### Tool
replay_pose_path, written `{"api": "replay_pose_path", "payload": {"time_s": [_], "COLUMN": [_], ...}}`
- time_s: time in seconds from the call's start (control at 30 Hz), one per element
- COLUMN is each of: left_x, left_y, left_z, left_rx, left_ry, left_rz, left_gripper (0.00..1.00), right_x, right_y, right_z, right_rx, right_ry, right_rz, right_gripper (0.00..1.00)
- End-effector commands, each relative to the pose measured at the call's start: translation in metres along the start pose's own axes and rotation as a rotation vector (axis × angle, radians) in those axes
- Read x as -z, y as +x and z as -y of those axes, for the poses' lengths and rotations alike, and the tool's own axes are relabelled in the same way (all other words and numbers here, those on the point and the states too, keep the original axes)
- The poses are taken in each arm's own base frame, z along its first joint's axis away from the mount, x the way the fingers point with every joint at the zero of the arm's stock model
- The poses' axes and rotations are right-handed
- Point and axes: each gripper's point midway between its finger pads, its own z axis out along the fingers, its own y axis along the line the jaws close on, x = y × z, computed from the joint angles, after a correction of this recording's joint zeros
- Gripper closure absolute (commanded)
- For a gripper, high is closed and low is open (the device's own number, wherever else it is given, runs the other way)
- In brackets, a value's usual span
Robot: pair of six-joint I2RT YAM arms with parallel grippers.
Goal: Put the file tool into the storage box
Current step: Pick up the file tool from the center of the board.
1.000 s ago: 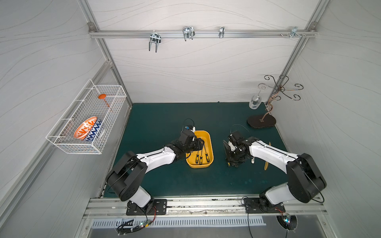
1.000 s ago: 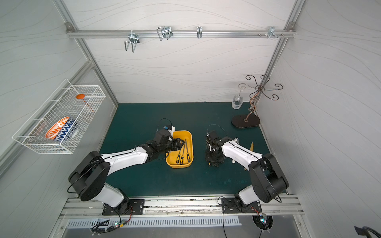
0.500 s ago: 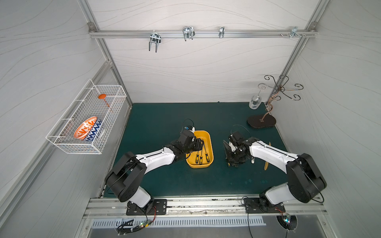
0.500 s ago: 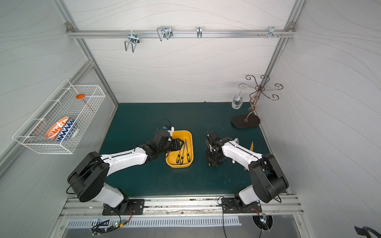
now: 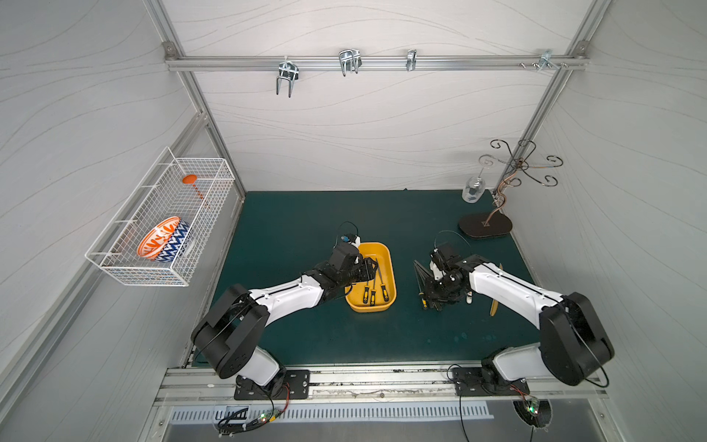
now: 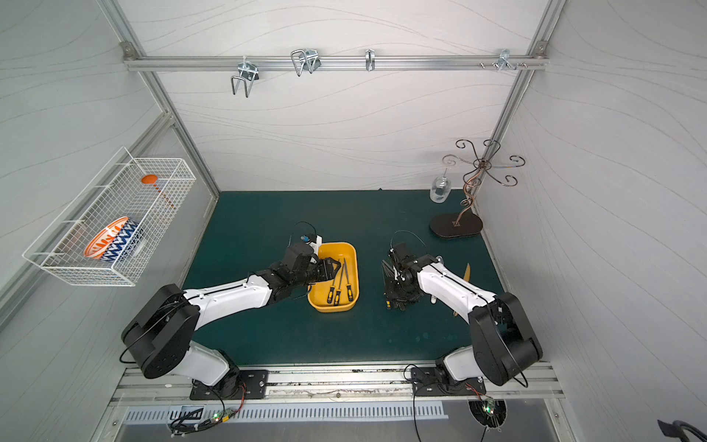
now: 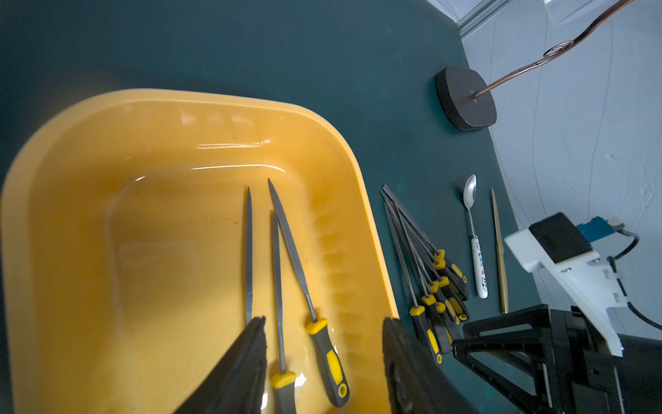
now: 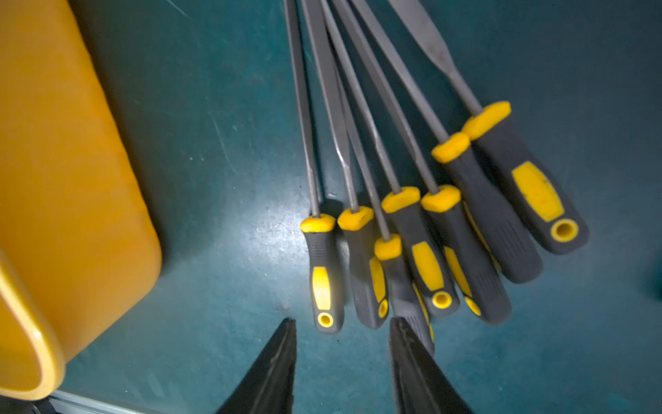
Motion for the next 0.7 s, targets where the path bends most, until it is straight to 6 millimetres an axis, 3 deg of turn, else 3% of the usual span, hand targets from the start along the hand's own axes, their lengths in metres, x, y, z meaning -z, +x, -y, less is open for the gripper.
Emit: {"api": "replay_pose_path", "payload": {"time_s": [0.0,0.27,0.53,0.67], "left_x": [0.005,0.004,0.004,0.004], "left_y": [-0.014,-0.01,-0.01,-0.012], "left_z": [0.01,0.008,0.008,0.007], "left_rx": [-0.001,0.008,0.009,0.008], "left_ry": [0.035,0.035,0.034,0.032], "left_rz": [0.058,0.047,0.048,0.052], "left_gripper": [0.43,0.43,0.43,0.43], "right_x": [0.001,0.008,0.001,-0.012], "right_y": [0.008,0.004,0.006,0.009], "right_z": [0.007,-0.01,-0.02,-0.017], "right_rx": [-0.02,0.035,0.076,0.071], "right_ry": [0.022,-0.002,-0.005,0.01], "right_rz": [-0.027,-0.02,-0.048,-0.08], "right_gripper": [0.53,0.54,0.55,0.55]}}
